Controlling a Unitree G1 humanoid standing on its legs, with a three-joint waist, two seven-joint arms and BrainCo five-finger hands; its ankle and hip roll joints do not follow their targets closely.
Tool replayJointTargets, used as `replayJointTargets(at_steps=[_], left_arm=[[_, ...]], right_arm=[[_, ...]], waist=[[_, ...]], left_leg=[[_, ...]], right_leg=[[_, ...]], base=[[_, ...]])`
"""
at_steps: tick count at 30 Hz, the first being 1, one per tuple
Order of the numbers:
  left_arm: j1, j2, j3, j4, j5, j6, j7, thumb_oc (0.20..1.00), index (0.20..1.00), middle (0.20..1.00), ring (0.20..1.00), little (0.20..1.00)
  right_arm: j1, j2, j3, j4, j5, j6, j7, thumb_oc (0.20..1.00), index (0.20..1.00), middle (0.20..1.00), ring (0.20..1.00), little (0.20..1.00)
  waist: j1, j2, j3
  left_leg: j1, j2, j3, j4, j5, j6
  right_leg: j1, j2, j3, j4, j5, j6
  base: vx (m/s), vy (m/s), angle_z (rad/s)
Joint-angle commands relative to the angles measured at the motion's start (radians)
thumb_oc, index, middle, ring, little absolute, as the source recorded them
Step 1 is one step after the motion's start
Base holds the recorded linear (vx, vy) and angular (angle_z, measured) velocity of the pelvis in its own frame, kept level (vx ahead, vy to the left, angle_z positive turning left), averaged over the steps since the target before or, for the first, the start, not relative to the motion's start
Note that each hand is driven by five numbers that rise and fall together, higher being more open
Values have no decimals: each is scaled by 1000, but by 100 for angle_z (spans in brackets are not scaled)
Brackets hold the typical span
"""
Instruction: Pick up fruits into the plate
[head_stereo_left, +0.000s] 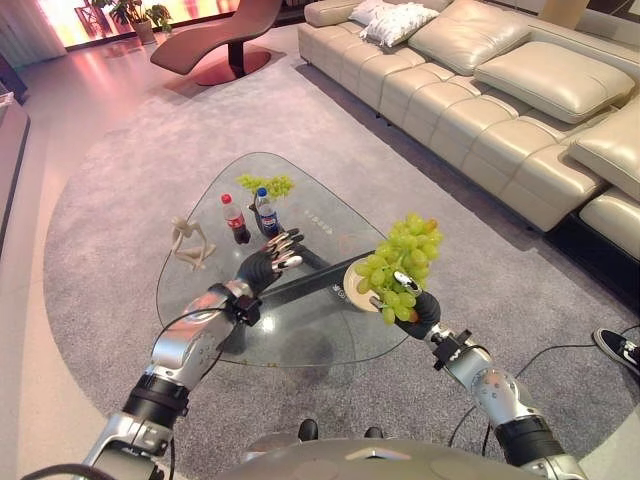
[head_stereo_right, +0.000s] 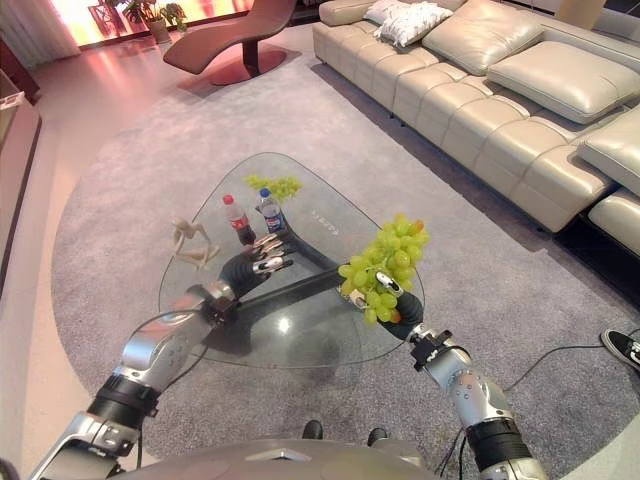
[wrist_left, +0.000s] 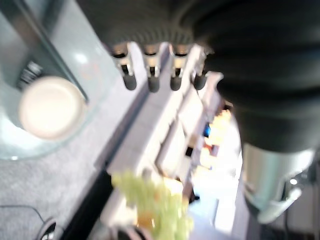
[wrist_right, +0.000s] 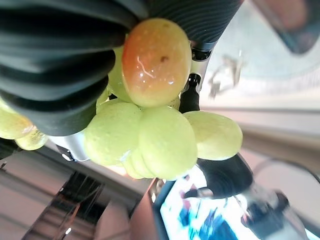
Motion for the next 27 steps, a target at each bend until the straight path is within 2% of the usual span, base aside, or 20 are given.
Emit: replayJointTargets(at_steps=[1,4,5,8,12,14,17,20,24,27], left_arm=[[3,17,67,72,82,-38,18,1000,1000,1000,1000,1000],[23,25,69,100,110,-43,36,1000,1000,1000,1000,1000],[45,34,73,159,107,-42,40,1000,1000,1000,1000,1000],[68,31,75,213,135,-60,39,1000,1000,1000,1000,1000],[80,2,34,480,230,-165,71,1000,1000,1000,1000,1000],[72,-12,18,538,261,-182,101,1000,1000,1000,1000,1000],[31,-37,-1,721,284,-208,140,1000,1000,1000,1000,1000],[8,-42,-30,812,319,-233,159,1000,1000,1000,1000,1000],[-32,-45,-73,884,310,-245,162,1000,1000,1000,1000,1000],[-55,-39,-102,904,315,-250,163,1000,1000,1000,1000,1000]], right_arm=[[-48,-38,-61,1,-84,-60,16,200,200,200,200,200],[-51,-65,-75,19,-133,-62,4,200,200,200,200,200],[-61,-115,-91,54,-209,-69,-10,200,200,200,200,200],[-71,-153,-100,82,-256,-80,-22,200,200,200,200,200],[-156,-278,-65,193,-481,-131,-132,200,200,200,200,200],[-182,-300,-44,214,-532,-139,-162,200,200,200,200,200],[-277,-348,27,284,-651,-160,-252,200,200,200,200,200],[-370,-377,75,342,-708,-163,-313,200,200,200,200,200],[-513,-432,117,451,-786,-195,-393,200,200,200,200,200],[-603,-468,148,497,-823,-188,-440,200,200,200,200,200]], waist=[[2,-8,4],[6,-10,12],[12,-14,23],[19,-18,33],[39,-27,73],[44,-29,85],[58,-36,129],[69,-36,175],[95,-25,249],[109,-17,287]], left_leg=[[58,28,118,58,-160,-13],[55,29,117,60,-159,-14],[48,29,116,65,-158,-17],[42,28,116,69,-158,-17],[16,30,113,89,-160,-20],[1,30,110,99,-162,-19],[-38,25,95,117,-164,-15],[-84,20,82,142,-165,-13],[-167,11,50,181,-157,-10],[-210,3,25,196,-151,-8]], right_leg=[[7,-46,24,36,-66,65],[3,-46,23,39,-67,64],[-3,-47,18,46,-68,62],[-6,-46,17,48,-67,61],[-34,-47,17,70,-70,58],[-48,-47,19,77,-71,57],[-85,-42,26,97,-76,52],[-123,-40,28,115,-78,46],[-189,-37,14,142,-75,39],[-222,-35,6,153,-71,37]], base=[[0,0,0],[0,0,0],[0,0,0],[0,0,0],[17,-1,0],[0,0,0],[-11,-6,0],[-89,-5,7],[-163,-28,14],[-128,-50,15]])
